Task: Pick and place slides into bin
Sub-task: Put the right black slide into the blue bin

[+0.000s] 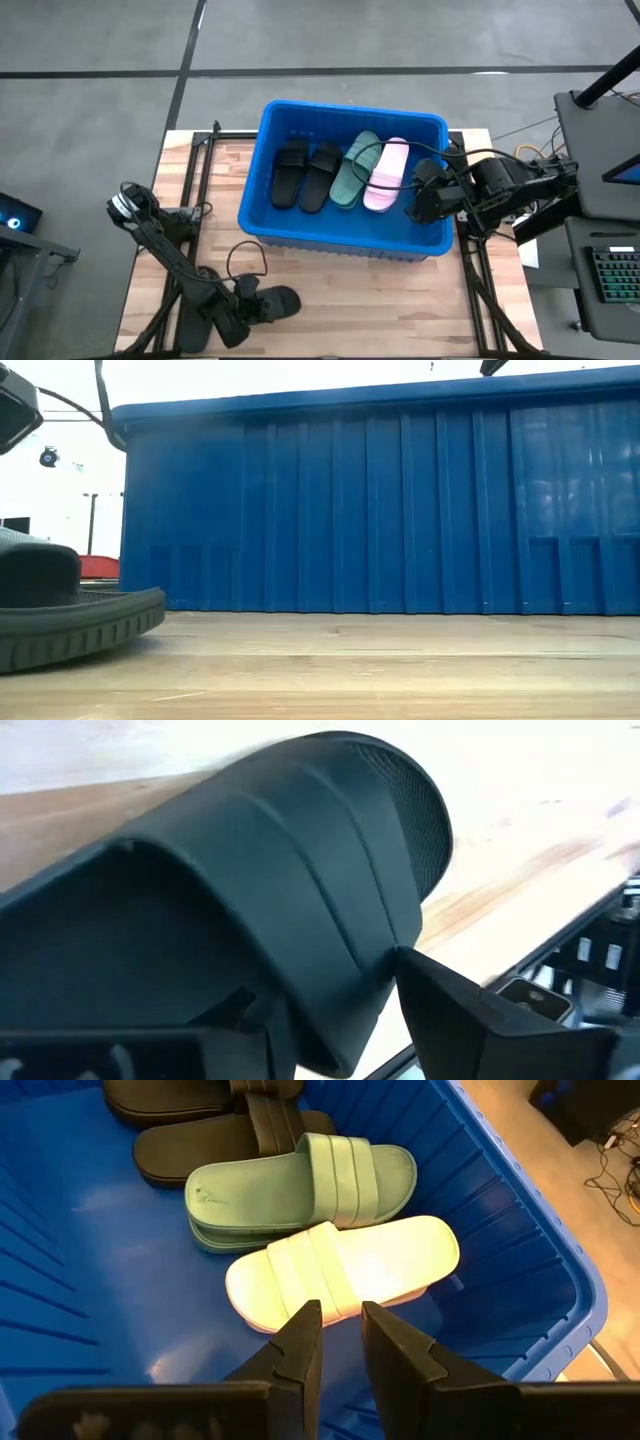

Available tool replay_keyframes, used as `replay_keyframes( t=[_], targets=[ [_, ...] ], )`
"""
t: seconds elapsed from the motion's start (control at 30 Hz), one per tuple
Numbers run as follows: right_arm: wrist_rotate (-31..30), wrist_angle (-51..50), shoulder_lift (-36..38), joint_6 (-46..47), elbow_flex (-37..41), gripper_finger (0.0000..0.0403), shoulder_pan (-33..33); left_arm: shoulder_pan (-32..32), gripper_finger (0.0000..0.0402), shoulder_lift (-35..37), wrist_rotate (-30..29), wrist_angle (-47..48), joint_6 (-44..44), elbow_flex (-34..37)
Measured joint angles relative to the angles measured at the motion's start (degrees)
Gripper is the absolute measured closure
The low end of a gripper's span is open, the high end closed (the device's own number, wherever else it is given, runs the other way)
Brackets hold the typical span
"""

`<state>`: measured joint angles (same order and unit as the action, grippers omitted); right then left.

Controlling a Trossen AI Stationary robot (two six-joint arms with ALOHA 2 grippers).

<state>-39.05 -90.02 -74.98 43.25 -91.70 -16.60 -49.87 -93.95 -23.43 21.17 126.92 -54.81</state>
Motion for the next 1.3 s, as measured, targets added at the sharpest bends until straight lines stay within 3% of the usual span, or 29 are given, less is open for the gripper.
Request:
replay_keyframes(
  t=[0.17,0.4,0.6,0.93,1.07,1.3],
  targets=[
    [0.0,0.0,0.0,0.01,0.0,0.0337,0.0,-0.02,0.0289,0.68,-0.88,-1.86,-1.52,1.12],
    [-0.02,0.0,0.0,-0.65,0.0,0.0337,0.0,0.0,0.0387,5.87,-2.13,-2.35,-8.69,0.35],
    [-0.02,0.01,0.0,-1.27,0.0,0.0337,0.0,0.38,0.0399,15.32,-2.78,-4.08,-18.08,-0.79],
    [-0.12,0.79,0.0,-0.47,0.0,0.0337,0.0,5.47,0.0401,30.94,-18.7,-8.98,-60.06,-8.19],
    [-4.09,1.05,0.29,2.12,-0.07,0.0337,0.0,10.46,0.0401,34.17,-19.11,-10.49,-78.07,-11.06],
    [-17.78,3.96,1.11,4.92,-0.92,0.0337,0.09,21.3,0.0401,37.04,-15.04,-10.26,-90.29,-13.26]
  ],
)
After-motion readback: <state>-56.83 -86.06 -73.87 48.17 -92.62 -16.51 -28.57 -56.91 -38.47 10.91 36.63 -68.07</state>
